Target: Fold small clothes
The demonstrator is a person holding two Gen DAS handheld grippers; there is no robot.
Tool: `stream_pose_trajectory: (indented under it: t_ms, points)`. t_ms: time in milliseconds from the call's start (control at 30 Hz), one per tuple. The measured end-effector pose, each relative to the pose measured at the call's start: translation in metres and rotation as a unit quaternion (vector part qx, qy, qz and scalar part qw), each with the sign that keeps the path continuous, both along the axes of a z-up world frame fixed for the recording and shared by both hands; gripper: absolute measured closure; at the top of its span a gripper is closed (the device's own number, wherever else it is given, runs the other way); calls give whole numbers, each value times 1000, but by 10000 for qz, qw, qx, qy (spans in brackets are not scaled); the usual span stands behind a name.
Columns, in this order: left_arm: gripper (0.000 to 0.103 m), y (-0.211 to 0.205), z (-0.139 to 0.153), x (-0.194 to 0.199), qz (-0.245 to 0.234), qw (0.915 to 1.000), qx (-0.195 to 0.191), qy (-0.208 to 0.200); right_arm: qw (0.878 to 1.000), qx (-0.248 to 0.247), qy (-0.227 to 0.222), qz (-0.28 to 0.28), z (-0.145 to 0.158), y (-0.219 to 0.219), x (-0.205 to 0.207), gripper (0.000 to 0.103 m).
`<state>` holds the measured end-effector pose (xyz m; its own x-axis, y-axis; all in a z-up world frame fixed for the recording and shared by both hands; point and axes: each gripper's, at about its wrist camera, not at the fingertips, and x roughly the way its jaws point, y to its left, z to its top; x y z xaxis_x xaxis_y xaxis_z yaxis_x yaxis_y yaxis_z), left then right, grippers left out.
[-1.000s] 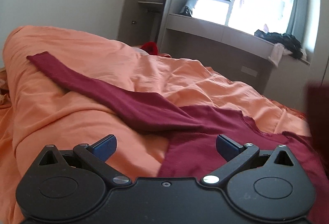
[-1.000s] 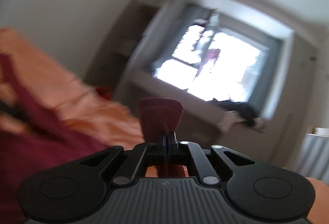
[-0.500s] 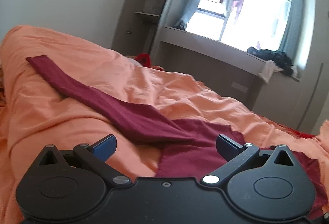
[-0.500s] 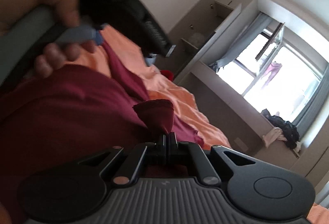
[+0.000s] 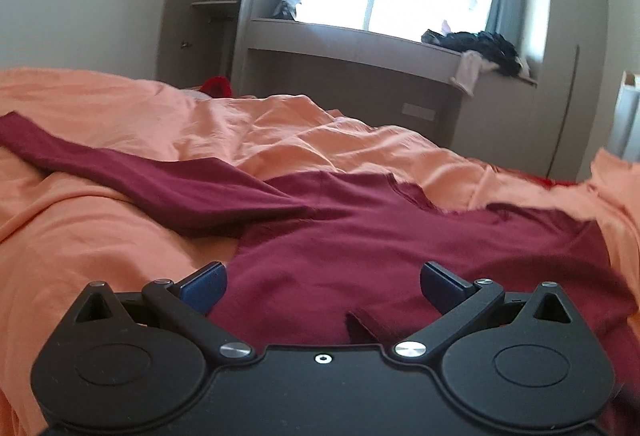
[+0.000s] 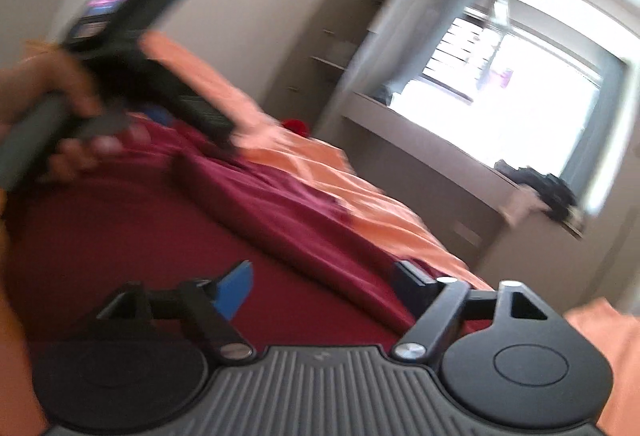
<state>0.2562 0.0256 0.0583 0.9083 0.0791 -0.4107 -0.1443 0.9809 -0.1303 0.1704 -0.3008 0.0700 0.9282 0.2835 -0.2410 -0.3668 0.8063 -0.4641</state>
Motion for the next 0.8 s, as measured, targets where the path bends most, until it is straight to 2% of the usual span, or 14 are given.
stream_pose_trajectory:
  t_ms: [200,267,367,467,533,567,600,633,667,700,800]
  points:
    - [0,-11,-9,-1,-162,9998,122,51,9909,230,353,-1279,1,-70,43,11]
    - [0,-14,-12,-2,-189,9996,211,68,9859,362,570,-1534,-2,-88,58,9]
    - [0,-14,-15,-3,-225,9994,230,84,9775,194,730,-1968,-15,-103,78,9]
    - [0,-13,-16,-4,-251,9994,222,93,9738,381,796,-2094,-24,-116,85,15]
    - [0,-13,-17,-4,-257,9994,226,87,9753,410,731,-2045,-27,-117,95,32]
    - [0,-13,-16,-4,-252,9994,225,85,9767,375,637,-2013,-27,-112,99,37]
    - [0,-13,-17,-4,-256,9994,230,74,9783,347,574,-1959,-28,-109,102,53]
    - [0,-13,-18,-5,-261,9994,241,62,9793,335,540,-1920,-28,-106,103,80]
    - [0,-14,-18,-5,-263,9993,250,57,9797,352,530,-1899,-28,-104,104,93]
    - [0,-14,-18,-5,-264,9993,261,56,9797,406,515,-1896,-25,-103,103,97]
    - [0,-14,-18,-5,-291,9991,295,48,9769,563,431,-2018,-14,-104,99,99]
